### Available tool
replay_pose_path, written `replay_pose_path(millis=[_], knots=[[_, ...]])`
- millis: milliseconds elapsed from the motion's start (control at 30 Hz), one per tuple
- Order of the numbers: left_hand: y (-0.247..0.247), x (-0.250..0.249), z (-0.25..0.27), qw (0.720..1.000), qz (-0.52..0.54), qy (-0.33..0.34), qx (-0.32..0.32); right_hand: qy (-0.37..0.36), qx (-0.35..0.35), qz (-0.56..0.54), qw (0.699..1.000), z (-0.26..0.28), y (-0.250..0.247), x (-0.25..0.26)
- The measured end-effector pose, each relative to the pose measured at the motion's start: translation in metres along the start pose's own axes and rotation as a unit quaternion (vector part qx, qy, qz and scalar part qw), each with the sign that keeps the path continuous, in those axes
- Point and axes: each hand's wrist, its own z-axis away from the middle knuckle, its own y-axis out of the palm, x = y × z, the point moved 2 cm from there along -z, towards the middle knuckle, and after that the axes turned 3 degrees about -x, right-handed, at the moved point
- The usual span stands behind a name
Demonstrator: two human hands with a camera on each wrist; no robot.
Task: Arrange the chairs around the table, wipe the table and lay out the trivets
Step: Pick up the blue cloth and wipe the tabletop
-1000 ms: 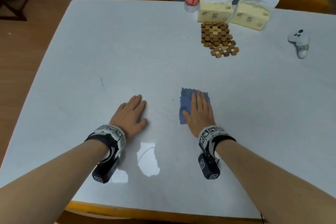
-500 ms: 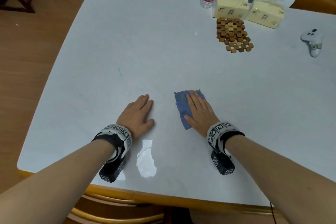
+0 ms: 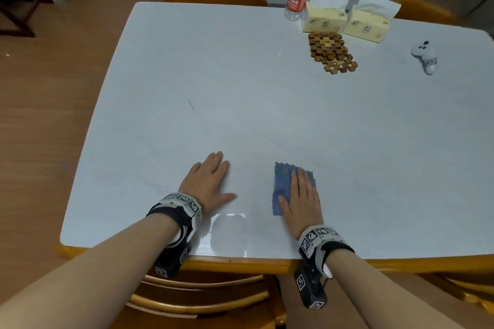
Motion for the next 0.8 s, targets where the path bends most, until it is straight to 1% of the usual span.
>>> replay_pose_path(millis=[100, 267, 333, 533, 667, 800], knots=[[-0.009, 0.02, 0.0, 0.999, 0.001, -0.031, -0.013, 0.024, -0.013, -0.009, 1.0, -0.018, -0.002, 0.012], [-0.019, 0.067, -0.003, 0.993, 0.008, -0.11, -0.029, 0.014, -0.011, -0.024, 1.0, -0.079, -0.002, 0.059], [-0.021, 0.081, -0.001, 0.99, 0.019, -0.136, -0.044, -0.009, -0.011, -0.015, 1.0, -0.104, -0.001, 0.082], [-0.024, 0.118, 0.007, 0.976, 0.049, -0.192, -0.088, -0.118, 0.014, 0.014, 0.993, -0.174, 0.004, 0.132], [-0.025, 0.128, 0.012, 0.972, 0.055, -0.204, -0.104, -0.154, 0.011, 0.036, 0.987, -0.19, 0.004, 0.148], [-0.023, 0.127, 0.018, 0.972, 0.068, -0.199, -0.106, -0.153, 0.029, 0.033, 0.987, -0.178, 0.004, 0.145]])
